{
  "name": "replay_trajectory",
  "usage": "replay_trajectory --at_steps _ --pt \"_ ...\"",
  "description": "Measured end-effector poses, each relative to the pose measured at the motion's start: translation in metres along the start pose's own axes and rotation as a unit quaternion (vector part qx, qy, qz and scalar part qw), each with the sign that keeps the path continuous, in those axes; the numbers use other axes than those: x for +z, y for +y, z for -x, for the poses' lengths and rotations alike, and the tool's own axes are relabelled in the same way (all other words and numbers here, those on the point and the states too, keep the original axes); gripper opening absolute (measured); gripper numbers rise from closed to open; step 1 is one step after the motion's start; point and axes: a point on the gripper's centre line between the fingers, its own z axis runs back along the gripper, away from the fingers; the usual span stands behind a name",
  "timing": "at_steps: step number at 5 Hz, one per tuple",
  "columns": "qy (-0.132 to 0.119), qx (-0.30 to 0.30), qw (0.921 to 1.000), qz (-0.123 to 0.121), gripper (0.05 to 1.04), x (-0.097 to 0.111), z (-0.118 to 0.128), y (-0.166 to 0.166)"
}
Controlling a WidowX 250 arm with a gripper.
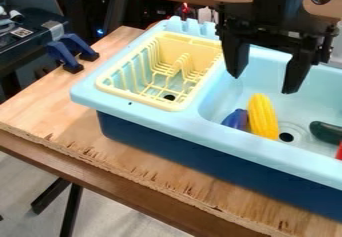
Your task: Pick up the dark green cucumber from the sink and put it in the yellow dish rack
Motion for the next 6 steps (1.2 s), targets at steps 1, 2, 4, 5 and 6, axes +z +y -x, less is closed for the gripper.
replay_trajectory --at_steps 1,2,4,5,6 --pt "0.022 -0.008 0.9997 -0.001 1.006 -0.013 0.003 -0.002" --pt "0.033 -0.112 0.9887 0.094 1.005 -0.032 -0.018 -0.015" --pt "0.074 -0.233 0.9639 0.106 1.005 -0.031 -0.046 -0.026" --pt "0.108 -0.295 0.9428 0.112 1.005 -0.038 -0.053 -0.028" --pt "0.077 -0.366 0.9149 0.152 1.005 -0.055 -0.045 -0.031"
